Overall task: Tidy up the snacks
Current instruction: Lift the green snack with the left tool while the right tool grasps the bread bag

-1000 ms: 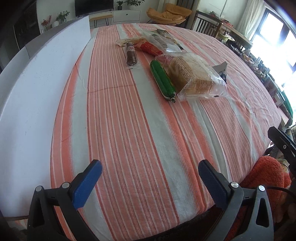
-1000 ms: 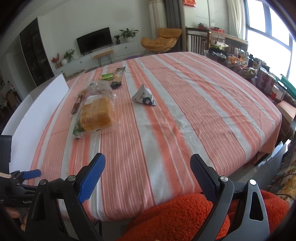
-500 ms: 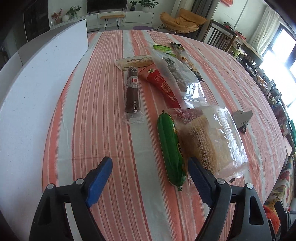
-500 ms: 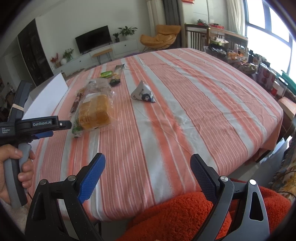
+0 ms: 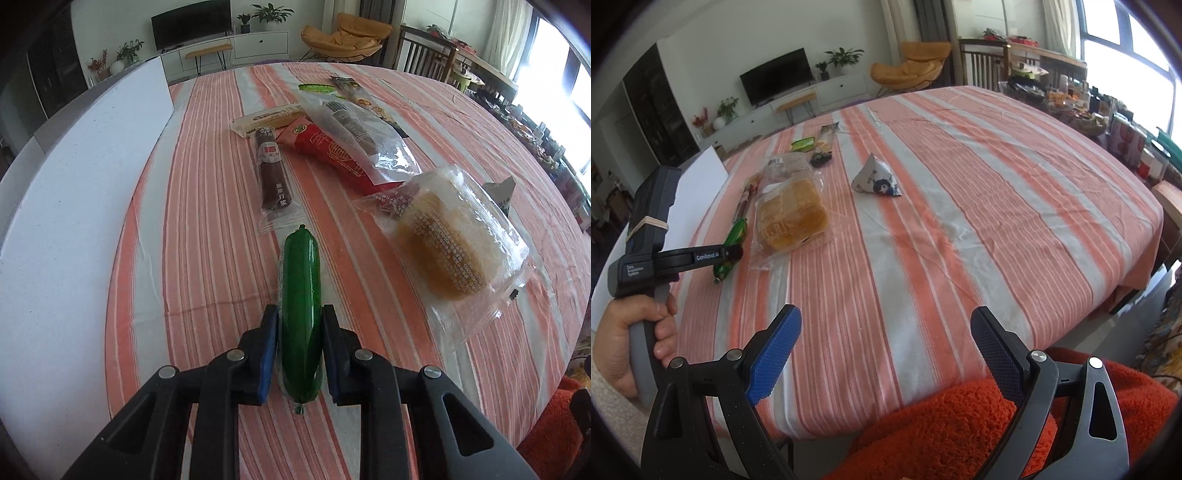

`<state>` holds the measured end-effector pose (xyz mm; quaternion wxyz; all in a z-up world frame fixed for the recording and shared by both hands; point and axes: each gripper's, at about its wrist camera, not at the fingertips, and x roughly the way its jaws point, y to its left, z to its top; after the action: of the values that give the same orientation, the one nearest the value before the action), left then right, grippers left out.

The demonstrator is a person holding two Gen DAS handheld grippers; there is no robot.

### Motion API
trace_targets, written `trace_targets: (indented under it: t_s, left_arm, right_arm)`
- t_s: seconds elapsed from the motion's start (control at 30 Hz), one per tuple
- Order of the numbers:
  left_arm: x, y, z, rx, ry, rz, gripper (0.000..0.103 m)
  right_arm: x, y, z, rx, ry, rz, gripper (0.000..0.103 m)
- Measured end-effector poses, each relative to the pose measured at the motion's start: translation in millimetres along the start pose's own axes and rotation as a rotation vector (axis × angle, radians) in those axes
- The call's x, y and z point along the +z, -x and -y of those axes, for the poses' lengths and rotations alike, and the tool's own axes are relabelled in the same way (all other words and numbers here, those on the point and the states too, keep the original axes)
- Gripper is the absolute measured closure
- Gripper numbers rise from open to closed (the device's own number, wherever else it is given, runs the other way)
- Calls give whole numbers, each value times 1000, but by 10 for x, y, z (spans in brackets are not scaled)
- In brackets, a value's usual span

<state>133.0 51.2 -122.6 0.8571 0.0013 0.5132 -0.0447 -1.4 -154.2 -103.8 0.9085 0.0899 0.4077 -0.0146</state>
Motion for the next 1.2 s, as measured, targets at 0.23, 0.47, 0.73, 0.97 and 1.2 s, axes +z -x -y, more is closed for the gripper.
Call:
trace_targets:
  t_s: [0.23, 0.47, 0.73, 0.97, 1.2]
  left_arm:
    - [-404, 233, -164, 6, -55, 10, 81]
    - [-519, 281, -180, 10, -49, 41, 81]
    - [-577, 306, -206, -1, -59, 62, 81]
    - [-585, 305, -212, -3, -57, 73, 81]
    - [-579, 304, -185, 10, -60, 64, 80]
  right_arm:
    - [-6, -26, -5, 3, 3, -21, 8]
    - [-12, -55, 8, 4, -1, -41, 8]
    - [7, -88, 16, 66, -4, -61, 8]
    - [683, -44, 97, 171, 10, 24, 8]
    - [1143, -744, -625, 200, 235, -151, 8]
